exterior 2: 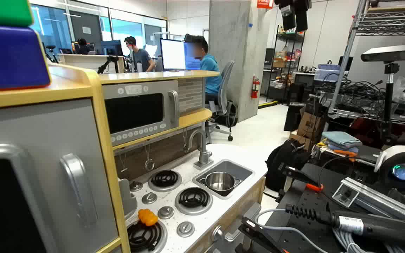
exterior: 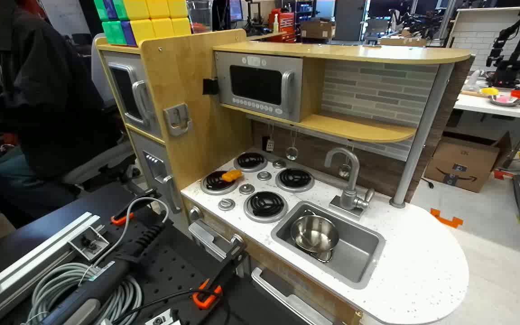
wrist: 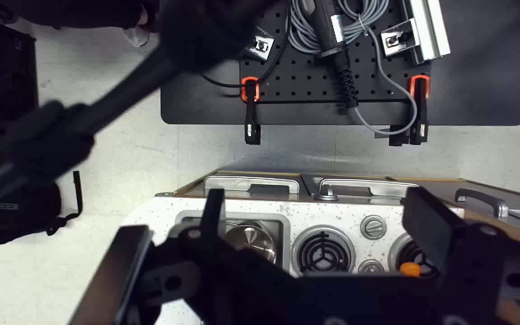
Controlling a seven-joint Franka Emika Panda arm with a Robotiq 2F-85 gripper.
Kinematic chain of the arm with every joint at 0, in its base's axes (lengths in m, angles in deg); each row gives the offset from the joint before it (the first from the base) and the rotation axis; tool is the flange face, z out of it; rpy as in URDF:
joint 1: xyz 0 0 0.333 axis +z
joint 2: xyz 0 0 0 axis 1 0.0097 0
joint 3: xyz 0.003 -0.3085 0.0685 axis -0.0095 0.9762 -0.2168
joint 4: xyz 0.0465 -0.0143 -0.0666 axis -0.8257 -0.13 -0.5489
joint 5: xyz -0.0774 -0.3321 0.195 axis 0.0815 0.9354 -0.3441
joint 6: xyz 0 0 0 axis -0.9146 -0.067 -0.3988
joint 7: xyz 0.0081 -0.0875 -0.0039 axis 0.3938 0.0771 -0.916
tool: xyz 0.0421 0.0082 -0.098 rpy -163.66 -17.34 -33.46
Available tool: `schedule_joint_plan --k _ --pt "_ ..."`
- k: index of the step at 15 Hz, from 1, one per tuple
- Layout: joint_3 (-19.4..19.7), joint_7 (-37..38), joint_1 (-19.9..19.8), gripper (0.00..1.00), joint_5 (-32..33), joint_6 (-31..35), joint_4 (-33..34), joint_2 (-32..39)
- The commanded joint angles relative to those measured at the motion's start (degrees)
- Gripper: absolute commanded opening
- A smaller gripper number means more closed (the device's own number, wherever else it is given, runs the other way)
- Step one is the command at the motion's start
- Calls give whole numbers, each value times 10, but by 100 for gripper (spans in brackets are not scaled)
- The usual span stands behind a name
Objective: Put the orange toy in the pot
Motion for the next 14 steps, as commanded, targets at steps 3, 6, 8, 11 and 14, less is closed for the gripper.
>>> schedule_joint_plan --k 3,6,8,11,14 --pt "4 1 4 100 1 -1 2 0" --pt "-1 -1 11 100 -3 10 4 11" --pt "-18 19 25 100 -25 23 21 50" --pt "-44 95 48 100 -105 112 22 115" --pt "-78 186 71 100 -90 261 11 192"
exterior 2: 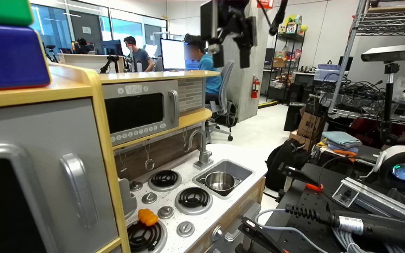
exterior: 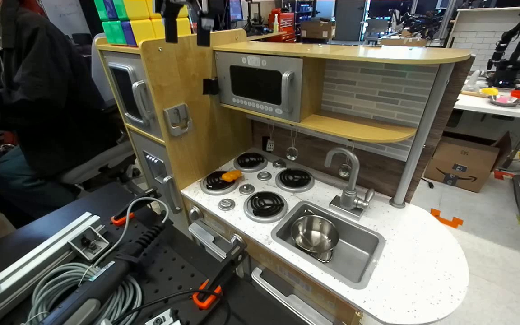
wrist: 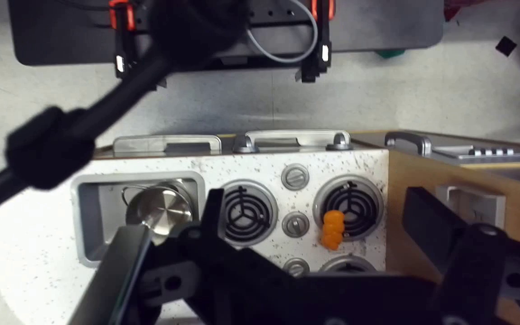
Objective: Put the orange toy in the pot
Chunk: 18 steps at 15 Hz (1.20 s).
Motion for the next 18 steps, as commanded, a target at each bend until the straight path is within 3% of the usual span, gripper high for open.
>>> schedule_joint_plan --k 1,4,7,10,14,15,18 --pt "-29 107 26 100 34 153 10 104" --pt "-26 217 60 100 141 268 30 209" --pt "20 333 118 100 248 318 79 321" --pt "58 388 164 100 269 297 145 412" --pt "70 385 182 100 229 273 221 482" --pt "71 378 179 100 235 309 170 455" --pt "72 377 180 100 233 309 179 468"
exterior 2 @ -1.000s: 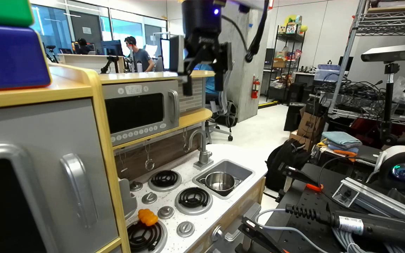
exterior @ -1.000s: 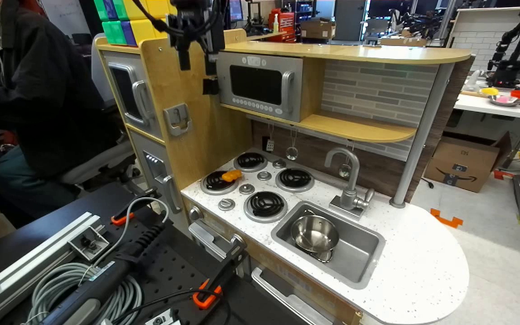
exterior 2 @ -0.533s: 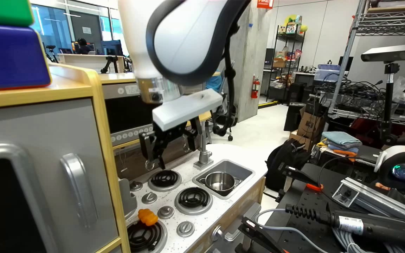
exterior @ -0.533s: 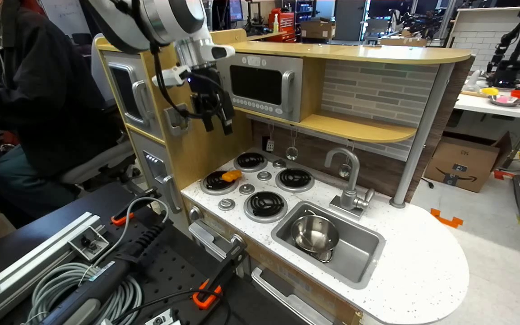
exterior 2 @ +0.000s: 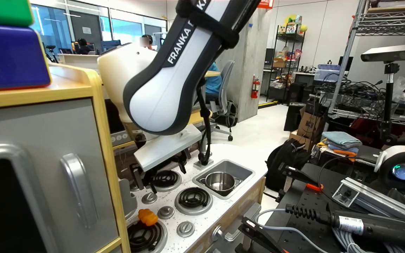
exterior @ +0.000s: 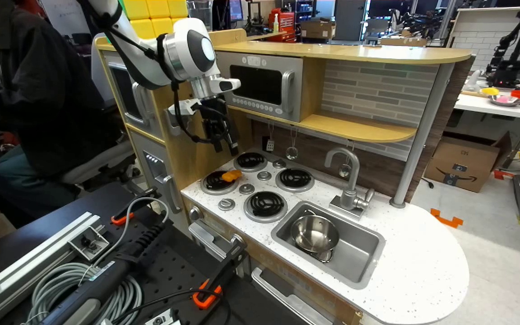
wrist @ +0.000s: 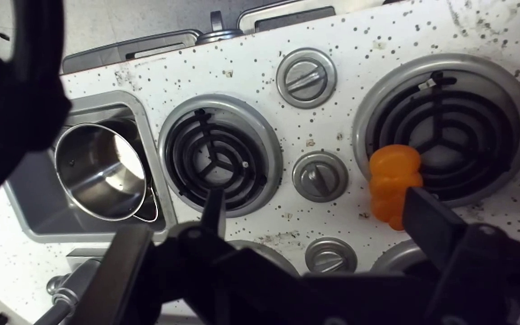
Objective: Put the orange toy in the pot
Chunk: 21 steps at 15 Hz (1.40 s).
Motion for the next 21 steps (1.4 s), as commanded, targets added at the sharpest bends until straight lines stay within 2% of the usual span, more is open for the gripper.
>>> schedule_joint_plan --k 1,4,8,13,15,21 --pt "12 -8 11 100 -12 1 1 1" --pt "12 -8 11 100 -12 1 1 0" --pt "-9 5 -26 100 -105 83 9 39" --pt "-7 -4 -43 100 -206 218 -1 67" --pt "-11 -17 -46 100 -231 251 6 84" --pt "-5 -36 -28 100 -264 263 55 143"
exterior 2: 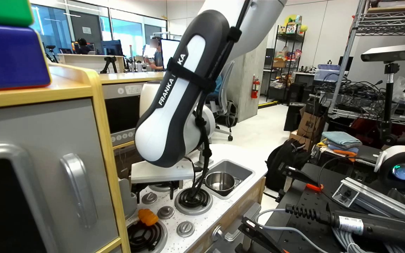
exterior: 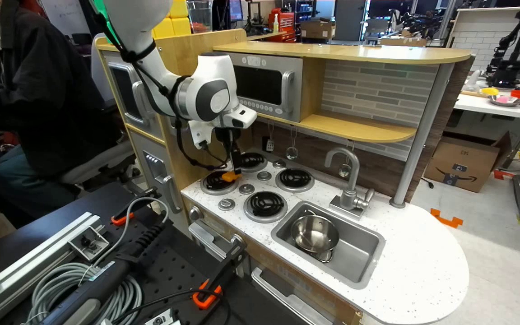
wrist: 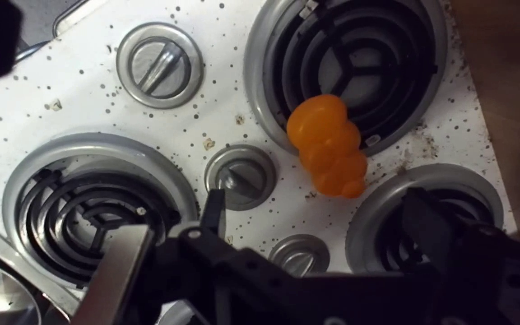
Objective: Put the orange toy in the pot
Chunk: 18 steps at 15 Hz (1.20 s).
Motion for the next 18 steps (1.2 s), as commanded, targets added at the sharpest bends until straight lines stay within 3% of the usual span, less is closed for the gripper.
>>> schedule_joint_plan --k 1,11,12,14,18 --pt "2 -20 10 100 -27 21 45 43" --pt "26 -13 46 100 -24 -1 129 120" --pt "28 -13 47 75 -24 2 133 126" --pt "29 -15 46 68 -23 3 141 134" --pt "29 -14 44 36 -26 -1 155 141"
